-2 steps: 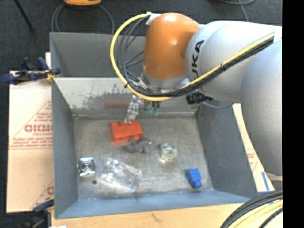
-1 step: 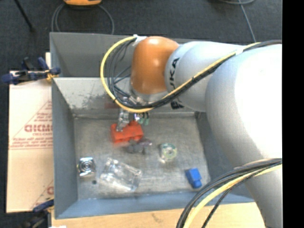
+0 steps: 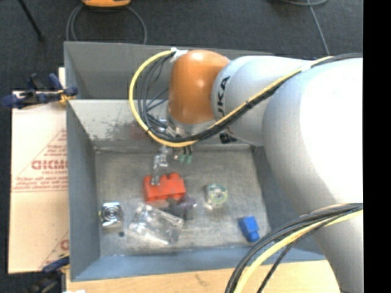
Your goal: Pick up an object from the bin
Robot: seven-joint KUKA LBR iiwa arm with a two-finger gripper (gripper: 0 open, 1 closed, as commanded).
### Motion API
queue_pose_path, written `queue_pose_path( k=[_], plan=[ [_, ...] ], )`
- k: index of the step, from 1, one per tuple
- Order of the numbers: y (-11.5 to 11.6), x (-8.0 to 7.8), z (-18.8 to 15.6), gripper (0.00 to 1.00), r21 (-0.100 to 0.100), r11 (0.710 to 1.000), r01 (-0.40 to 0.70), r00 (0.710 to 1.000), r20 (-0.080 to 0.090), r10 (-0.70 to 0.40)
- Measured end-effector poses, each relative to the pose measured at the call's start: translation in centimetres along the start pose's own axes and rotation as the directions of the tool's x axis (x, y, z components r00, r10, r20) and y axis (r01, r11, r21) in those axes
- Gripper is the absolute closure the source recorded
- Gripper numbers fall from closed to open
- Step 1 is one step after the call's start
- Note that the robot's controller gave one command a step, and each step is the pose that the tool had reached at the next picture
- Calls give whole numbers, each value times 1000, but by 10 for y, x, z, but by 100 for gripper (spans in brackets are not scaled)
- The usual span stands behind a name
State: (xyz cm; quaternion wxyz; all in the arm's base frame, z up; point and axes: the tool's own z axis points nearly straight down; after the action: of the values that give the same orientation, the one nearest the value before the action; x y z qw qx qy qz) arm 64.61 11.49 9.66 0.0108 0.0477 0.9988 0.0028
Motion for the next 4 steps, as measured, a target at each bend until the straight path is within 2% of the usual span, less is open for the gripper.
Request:
queue_pose_path(
  k=[1,2,3,4],
  plan=[
    [-39,63,-5,0,2,895,447,895,-8,-447],
    [-55,147,-65,0,-7,767,641,767,-19,-641],
    [-62,139,9,0,-12,731,683,730,-22,-683],
    [-89,108,20,0,-11,774,633,774,-18,-633]
  ],
)
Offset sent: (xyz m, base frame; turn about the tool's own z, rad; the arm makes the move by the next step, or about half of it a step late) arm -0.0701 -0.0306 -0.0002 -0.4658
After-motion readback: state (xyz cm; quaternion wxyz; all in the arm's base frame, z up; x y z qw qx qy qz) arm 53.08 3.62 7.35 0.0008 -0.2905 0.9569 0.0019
